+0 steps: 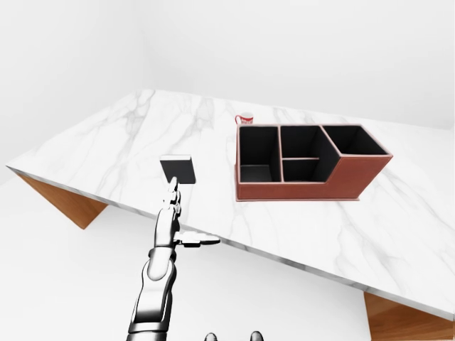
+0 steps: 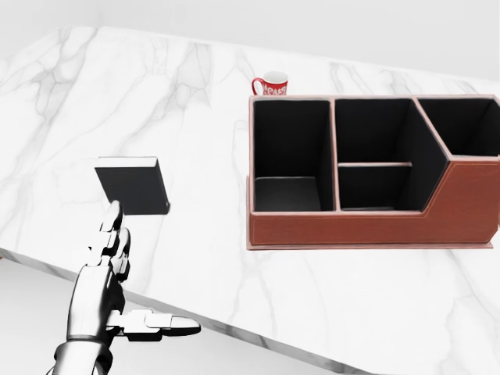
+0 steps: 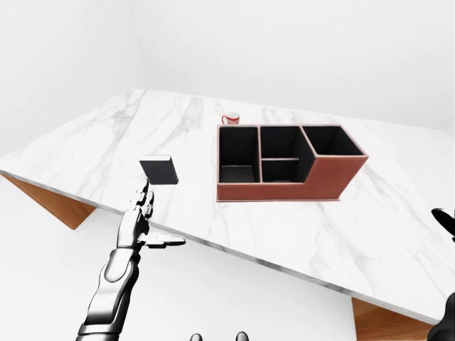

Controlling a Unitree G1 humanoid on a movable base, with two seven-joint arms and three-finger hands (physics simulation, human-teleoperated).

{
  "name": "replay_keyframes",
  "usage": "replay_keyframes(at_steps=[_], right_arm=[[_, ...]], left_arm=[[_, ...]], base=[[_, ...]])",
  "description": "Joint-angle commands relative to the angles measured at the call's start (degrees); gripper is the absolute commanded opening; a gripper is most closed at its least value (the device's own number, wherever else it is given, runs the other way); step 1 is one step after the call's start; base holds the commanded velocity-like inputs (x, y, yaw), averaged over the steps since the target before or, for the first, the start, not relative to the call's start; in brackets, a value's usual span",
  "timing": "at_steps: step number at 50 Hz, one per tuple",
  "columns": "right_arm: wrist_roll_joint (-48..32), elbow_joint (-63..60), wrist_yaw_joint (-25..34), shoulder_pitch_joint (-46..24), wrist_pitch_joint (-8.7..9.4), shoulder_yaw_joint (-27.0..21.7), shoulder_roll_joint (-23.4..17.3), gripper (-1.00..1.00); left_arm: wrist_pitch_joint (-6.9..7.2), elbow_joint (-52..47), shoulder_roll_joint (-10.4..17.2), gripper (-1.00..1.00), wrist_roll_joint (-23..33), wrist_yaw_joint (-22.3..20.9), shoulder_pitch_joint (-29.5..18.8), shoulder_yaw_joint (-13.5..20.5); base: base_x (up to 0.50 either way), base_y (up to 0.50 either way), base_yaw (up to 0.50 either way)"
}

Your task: Pick up the book and place it in the left compartment of the caddy.

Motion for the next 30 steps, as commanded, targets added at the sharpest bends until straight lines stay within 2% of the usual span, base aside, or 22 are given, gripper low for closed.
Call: replay_keyframes(at_steps=[1,11,20,21,25,30], right_arm=[[-0.57,0.41,0.28,-0.14,0.0,0.2,0.14,1.0],[-0.69,0.65,-0.05,-0.28,0.0,0.37,-0.08,1.0],[-0.53,0.55,-0.1,-0.3,0.0,0.29,-0.18,1.0],[-0.25,0.04,-0.3,-0.15,0.0,0.1,-0.23,1.0],[-0.18,-0.09,-0.25,-0.14,0.0,0.03,-0.19,1.0],[-0.26,0.04,-0.17,-0.21,0.0,0.09,-0.14,1.0]], left_arm=[[0.16,-0.07,0.0,1.0,-0.06,0.0,-0.06,0.02],[0.12,0.02,0.06,1.0,-0.1,0.0,-0.18,0.13],[0.68,-0.84,-0.02,1.0,0.06,0.05,0.1,-0.05],[0.29,-0.2,0.03,1.0,-0.02,-0.01,-0.09,0.04],[0.63,-0.7,-0.01,1.0,0.06,0.03,0.05,-0.05],[0.23,-0.14,0.03,1.0,0.03,0.06,-0.13,0.06]], base=[[0.23,0.08,0.0],[0.23,0.09,0.0],[0.23,0.08,0.0],[0.23,0.09,0.0],[0.23,0.09,0.0],[0.23,0.09,0.0]])
